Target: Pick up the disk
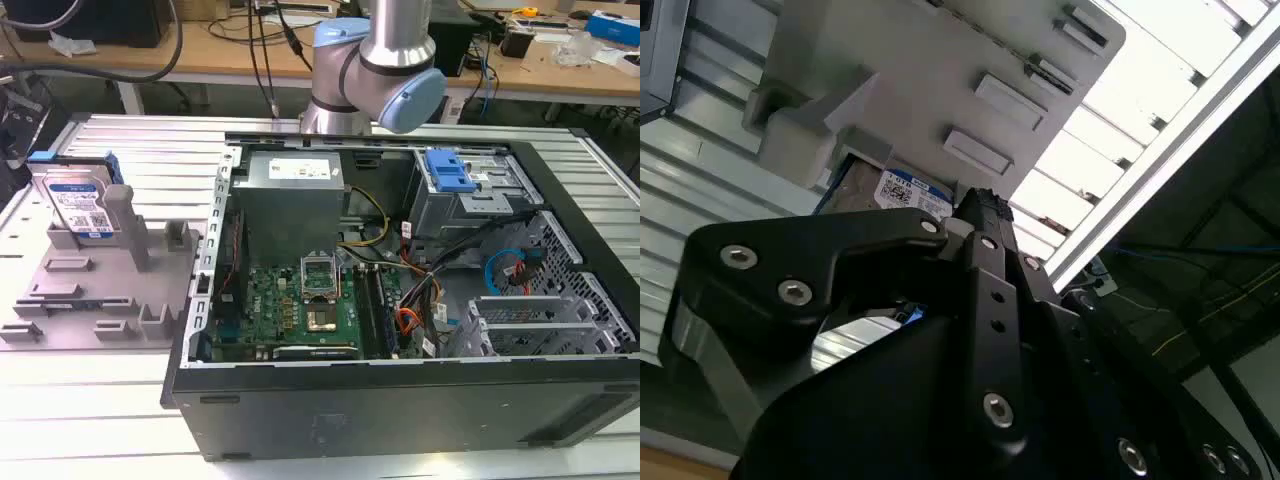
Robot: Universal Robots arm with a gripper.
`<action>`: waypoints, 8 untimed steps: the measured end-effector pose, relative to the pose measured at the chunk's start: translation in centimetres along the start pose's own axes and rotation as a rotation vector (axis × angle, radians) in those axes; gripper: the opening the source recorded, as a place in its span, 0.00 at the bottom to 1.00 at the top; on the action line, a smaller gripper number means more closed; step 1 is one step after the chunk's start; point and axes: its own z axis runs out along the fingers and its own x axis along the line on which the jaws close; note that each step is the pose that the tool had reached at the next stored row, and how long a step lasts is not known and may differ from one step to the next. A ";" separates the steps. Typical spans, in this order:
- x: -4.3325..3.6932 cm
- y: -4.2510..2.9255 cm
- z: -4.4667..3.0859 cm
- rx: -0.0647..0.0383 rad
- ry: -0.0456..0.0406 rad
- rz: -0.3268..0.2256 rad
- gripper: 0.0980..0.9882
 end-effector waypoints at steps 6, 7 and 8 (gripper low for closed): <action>0.00 0.00 0.00 0.000 0.0000 0.000 0.01; 0.00 0.00 0.00 0.000 0.0000 0.000 0.01; 0.00 0.00 0.00 0.000 0.0000 0.000 0.01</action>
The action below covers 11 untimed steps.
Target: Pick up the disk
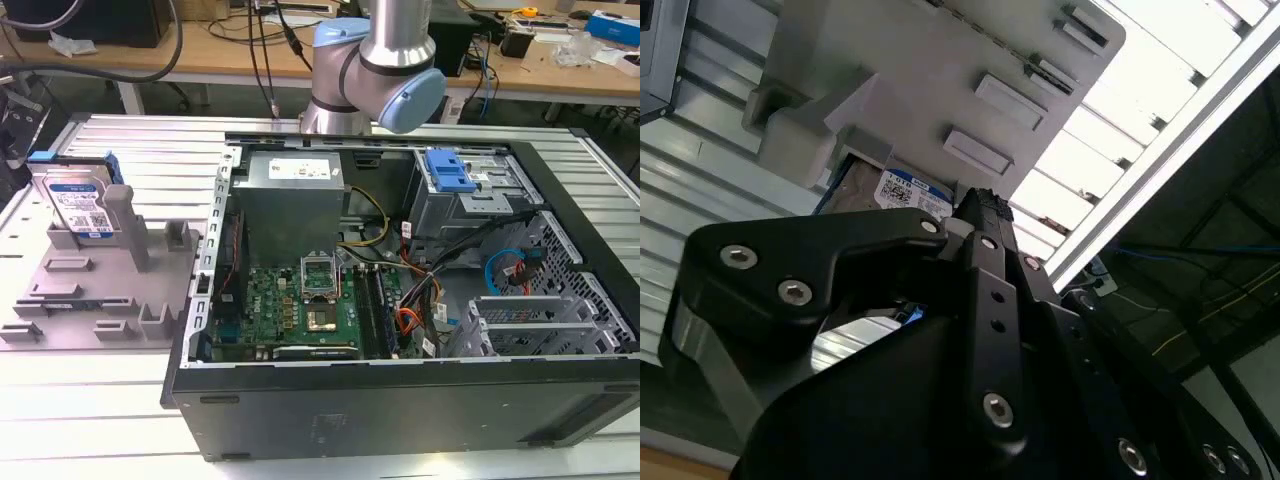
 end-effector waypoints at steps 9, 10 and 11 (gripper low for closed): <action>0.00 0.00 0.00 0.000 0.0095 -0.248 0.01; 0.00 0.00 0.01 0.000 0.0108 -0.283 0.01; 0.00 0.00 0.00 0.000 0.0117 -0.304 0.01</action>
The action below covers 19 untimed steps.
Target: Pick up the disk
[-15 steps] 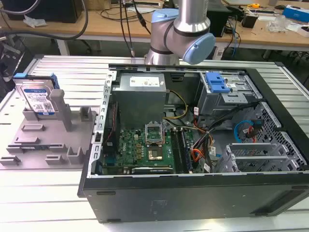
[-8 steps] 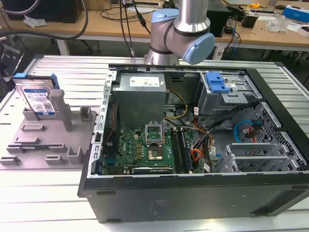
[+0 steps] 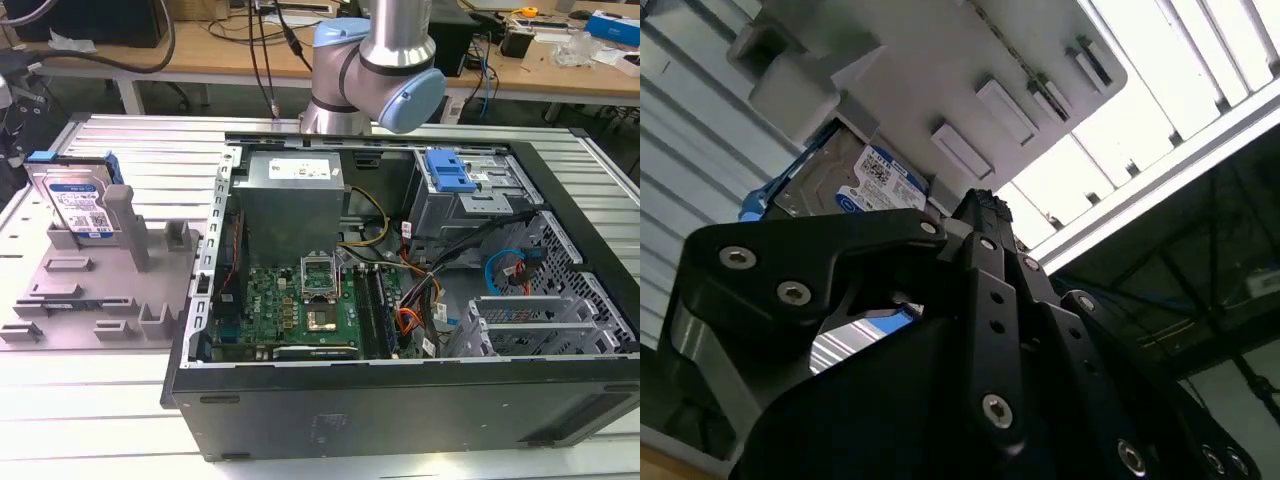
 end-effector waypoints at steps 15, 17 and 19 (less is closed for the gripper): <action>0.00 -0.01 0.07 0.000 0.0154 -0.403 0.22; 0.00 -0.01 0.08 0.000 0.0175 -0.461 0.42; 0.00 -0.01 0.08 0.000 0.0191 -0.501 0.50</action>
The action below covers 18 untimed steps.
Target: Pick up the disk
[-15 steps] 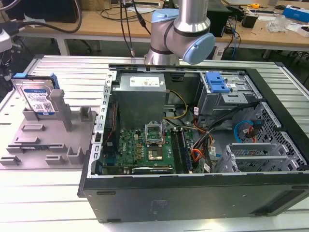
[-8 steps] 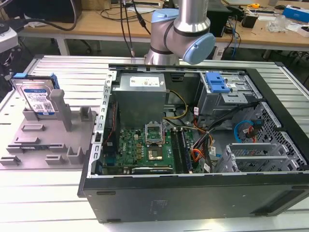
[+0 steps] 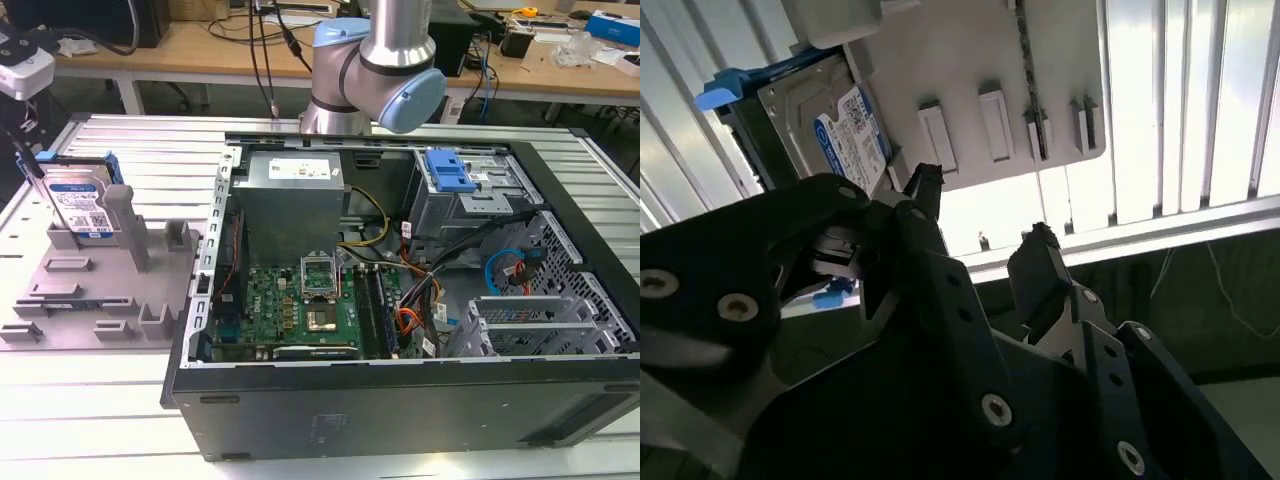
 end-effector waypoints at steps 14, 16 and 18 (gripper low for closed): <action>0.00 0.00 0.04 0.002 0.0116 -0.339 0.50; 0.00 0.00 0.06 0.002 0.0139 -0.405 0.50; 0.00 0.00 0.08 0.002 0.0157 -0.457 0.50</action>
